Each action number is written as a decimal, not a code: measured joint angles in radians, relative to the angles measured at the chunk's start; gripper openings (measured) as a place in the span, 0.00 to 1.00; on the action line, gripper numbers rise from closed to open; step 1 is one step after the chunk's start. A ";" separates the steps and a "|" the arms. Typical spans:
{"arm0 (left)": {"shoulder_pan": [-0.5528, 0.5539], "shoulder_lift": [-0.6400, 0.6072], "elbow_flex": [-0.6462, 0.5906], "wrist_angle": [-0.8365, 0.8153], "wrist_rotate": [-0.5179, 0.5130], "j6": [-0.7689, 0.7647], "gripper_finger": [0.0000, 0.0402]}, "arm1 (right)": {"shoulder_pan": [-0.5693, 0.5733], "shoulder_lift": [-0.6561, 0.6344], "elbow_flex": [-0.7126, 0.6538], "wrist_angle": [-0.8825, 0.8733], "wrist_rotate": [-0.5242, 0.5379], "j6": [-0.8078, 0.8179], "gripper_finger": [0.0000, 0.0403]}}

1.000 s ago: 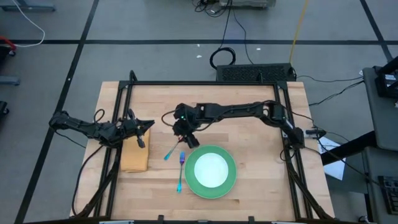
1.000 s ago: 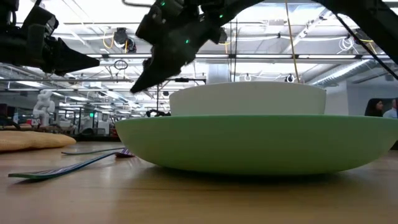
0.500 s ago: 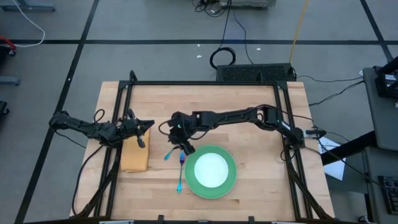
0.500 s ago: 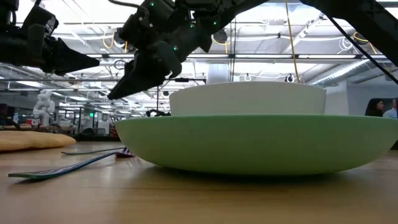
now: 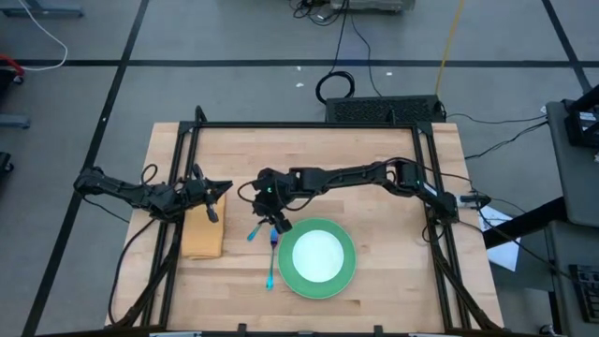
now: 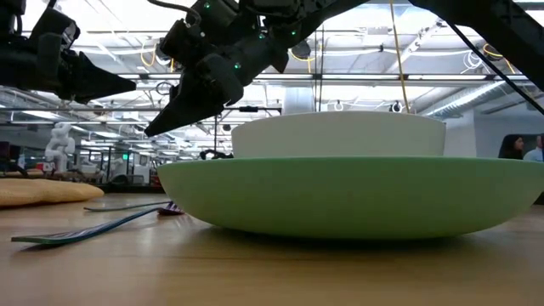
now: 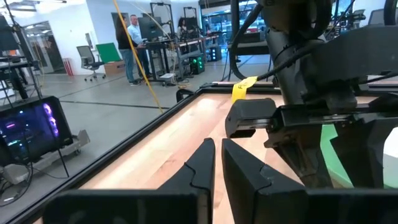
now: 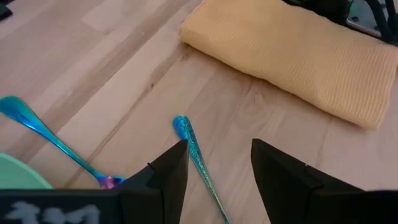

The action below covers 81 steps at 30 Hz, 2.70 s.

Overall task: Set table place
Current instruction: Put the blue spoon into the white bowl

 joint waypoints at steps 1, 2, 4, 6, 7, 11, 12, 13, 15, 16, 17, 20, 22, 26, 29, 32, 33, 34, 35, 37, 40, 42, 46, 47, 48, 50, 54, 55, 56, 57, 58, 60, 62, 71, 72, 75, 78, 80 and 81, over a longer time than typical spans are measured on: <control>0.000 0.000 0.000 0.000 0.000 0.000 0.09 | 0.000 0.000 0.000 -0.001 0.003 0.002 0.41; 0.000 0.000 0.000 0.000 0.000 0.000 0.09 | 0.000 0.000 0.000 0.000 0.013 0.010 0.41; 0.000 0.000 0.000 0.000 0.000 -0.001 0.09 | 0.000 0.000 0.000 0.001 0.022 0.024 0.40; 0.000 0.000 0.000 0.000 0.000 -0.002 0.09 | 0.000 0.000 0.000 0.001 0.022 0.028 0.40; 0.000 0.000 0.000 0.000 0.000 -0.002 0.09 | 0.001 0.000 0.000 0.005 0.022 0.033 0.40; 0.000 0.000 0.000 0.000 0.000 -0.002 0.09 | 0.003 0.000 -0.001 0.039 0.021 0.087 0.40; 0.000 0.000 0.000 0.000 0.000 -0.002 0.09 | 0.003 0.000 -0.001 0.045 0.020 0.096 0.40; 0.000 0.000 0.000 0.000 0.000 -0.002 0.09 | 0.003 0.000 -0.001 0.048 0.020 0.104 0.40; 0.000 0.000 0.000 0.000 0.000 -0.002 0.09 | 0.003 0.000 -0.001 0.056 0.020 0.128 0.40; 0.000 0.000 0.000 0.000 0.000 0.000 0.09 | 0.003 0.000 -0.001 0.068 0.020 0.154 0.40; 0.000 0.000 0.000 0.000 0.000 0.000 0.09 | 0.001 0.000 -0.001 0.085 0.021 0.188 0.40; 0.000 0.000 0.000 0.000 0.000 0.002 0.09 | -0.006 0.000 -0.001 0.136 0.020 0.272 0.40; 0.000 0.000 0.000 0.000 0.000 0.002 0.09 | -0.008 0.000 -0.001 0.154 0.021 0.288 0.40; 0.000 0.000 0.000 0.000 0.000 -0.001 0.09 | -0.004 0.000 -0.001 0.118 0.021 0.254 0.40; 0.000 0.000 0.000 0.000 0.000 -0.002 0.09 | 0.006 0.000 -0.001 0.073 0.021 0.203 0.40; 0.000 0.000 0.000 0.000 0.000 -0.002 0.09 | 0.019 -0.001 -0.010 0.059 0.021 0.142 0.40; 0.000 0.000 0.000 0.000 0.000 -0.002 0.09 | 0.024 -0.002 -0.018 0.060 0.021 0.124 0.40; 0.000 0.000 0.000 0.000 0.000 -0.002 0.09 | 0.029 -0.002 -0.026 0.063 0.021 0.111 0.40; 0.000 0.000 0.000 0.000 0.000 -0.002 0.09 | 0.033 -0.001 -0.035 0.073 0.023 0.104 0.40; 0.000 0.000 0.000 0.000 0.000 -0.003 0.09 | 0.035 0.000 -0.048 0.093 0.023 0.103 0.40; 0.000 0.000 0.000 0.000 0.000 -0.003 0.09 | 0.033 -0.002 -0.081 0.150 0.024 0.126 0.40; 0.000 0.000 0.000 0.000 0.000 -0.003 0.09 | 0.029 -0.001 -0.111 0.180 0.026 0.130 0.40; 0.000 0.000 0.000 0.000 0.000 -0.003 0.09 | 0.025 0.000 -0.145 0.242 0.026 0.150 0.40; 0.000 0.000 0.000 0.000 0.000 -0.003 0.09 | 0.025 -0.001 -0.153 0.259 0.025 0.153 0.40; 0.000 0.000 0.000 0.000 0.000 -0.003 0.09 | 0.024 -0.002 -0.159 0.264 0.025 0.153 0.40; 0.000 0.000 0.000 0.000 0.000 -0.003 0.09 | 0.020 -0.001 -0.168 0.257 0.025 0.151 0.40; 0.000 0.000 0.000 0.000 0.000 -0.003 0.09 | 0.016 0.000 -0.185 0.257 0.024 0.143 0.40; 0.000 0.000 0.000 0.000 0.000 -0.003 0.09 | 0.016 0.000 -0.188 0.258 0.023 0.139 0.40; 0.000 0.000 0.000 0.000 0.000 -0.003 0.09 | 0.017 0.000 -0.191 0.259 0.022 0.133 0.40; 0.000 0.000 0.000 0.000 0.000 -0.003 0.09 | 0.017 0.000 -0.196 0.256 0.022 0.126 0.40; 0.000 0.000 0.000 0.000 0.000 -0.003 0.09 | 0.017 0.000 -0.200 0.255 0.022 0.118 0.40; 0.000 0.000 0.000 0.000 0.000 -0.003 0.09 | 0.017 0.000 -0.209 0.254 0.020 0.098 0.40; 0.000 0.000 0.000 0.000 0.000 0.000 0.09 | 0.017 0.000 -0.216 0.249 0.018 0.073 0.40; 0.000 0.000 0.000 0.000 0.000 0.003 0.09 | 0.013 0.016 -0.218 0.274 0.018 0.071 0.40; 0.000 0.000 0.000 0.000 0.000 0.003 0.09 | 0.012 0.022 -0.218 0.269 0.018 0.076 0.40; 0.000 0.000 -0.001 -0.002 0.000 0.003 0.09 | 0.008 0.058 -0.217 0.301 0.017 0.101 0.40; 0.000 0.002 -0.001 -0.007 -0.001 0.004 0.09 | 0.001 0.073 -0.218 0.313 0.017 0.116 0.40; 0.000 0.002 -0.001 -0.008 -0.001 0.003 0.09 | -0.002 0.070 -0.218 0.320 0.017 0.118 0.40; 0.000 0.002 -0.001 -0.008 0.000 0.003 0.09 | -0.003 0.068 -0.218 0.323 0.017 0.118 0.40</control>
